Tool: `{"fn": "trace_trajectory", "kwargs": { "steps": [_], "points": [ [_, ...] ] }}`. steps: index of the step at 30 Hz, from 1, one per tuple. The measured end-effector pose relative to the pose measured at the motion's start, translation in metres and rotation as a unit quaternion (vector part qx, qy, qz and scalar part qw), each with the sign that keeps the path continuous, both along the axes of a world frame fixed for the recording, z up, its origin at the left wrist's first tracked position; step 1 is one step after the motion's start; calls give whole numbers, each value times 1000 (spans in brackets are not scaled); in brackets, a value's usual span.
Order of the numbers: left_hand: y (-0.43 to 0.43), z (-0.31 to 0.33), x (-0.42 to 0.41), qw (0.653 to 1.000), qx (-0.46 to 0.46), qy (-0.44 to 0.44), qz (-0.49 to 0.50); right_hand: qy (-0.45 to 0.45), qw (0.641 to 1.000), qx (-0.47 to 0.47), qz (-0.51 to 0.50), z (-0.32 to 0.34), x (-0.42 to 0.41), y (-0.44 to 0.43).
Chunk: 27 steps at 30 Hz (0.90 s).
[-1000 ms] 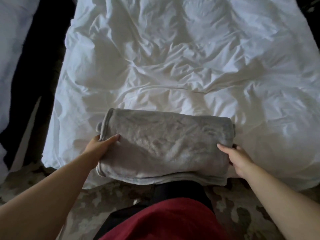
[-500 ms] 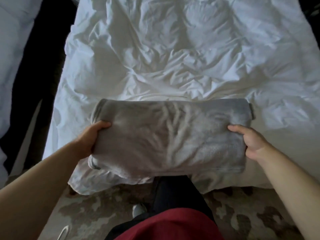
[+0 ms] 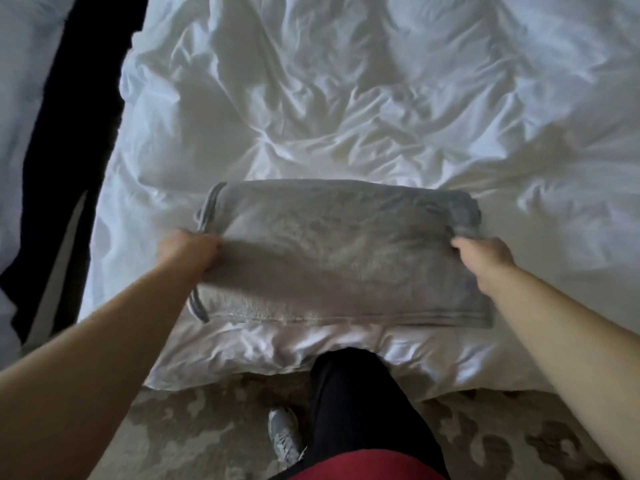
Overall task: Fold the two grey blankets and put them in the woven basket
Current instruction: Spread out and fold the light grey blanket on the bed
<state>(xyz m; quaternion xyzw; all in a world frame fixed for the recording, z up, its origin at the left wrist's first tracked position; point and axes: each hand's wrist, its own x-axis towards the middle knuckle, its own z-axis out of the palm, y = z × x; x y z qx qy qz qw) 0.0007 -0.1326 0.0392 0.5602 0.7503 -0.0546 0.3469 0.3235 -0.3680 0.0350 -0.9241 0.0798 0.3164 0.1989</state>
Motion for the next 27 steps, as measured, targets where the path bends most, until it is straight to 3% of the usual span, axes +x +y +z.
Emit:
{"fn": "trace_trajectory", "kwargs": {
  "steps": [2, 4, 8, 11, 14, 18, 27],
  "points": [
    [-11, 3, 22, 988, 114, 31, -104, -160, 982, -47, 87, 6, -22, 24],
    [-29, 4, 49, 960, 190, -6, -207, -233, 948, 12, 216, 12, -56, 53],
    [-58, -16, 94, 944, 174, -24, -278, -194, 868, 132, 438, -4, -123, 102],
    [-56, -50, 87, 942, 154, 8, -298, -158, 815, 77, 552, -42, -125, 101],
    [-54, -79, 57, 918, 184, 49, -348, -177, 787, 20, 591, -78, -105, 72],
    [-52, -99, 25, 916, 196, 68, -343, -228, 792, -26, 566, -98, -75, 35],
    [-60, -87, 5, 936, 122, 135, -301, -233, 871, -86, 424, -87, -33, -45]
  ]
}}
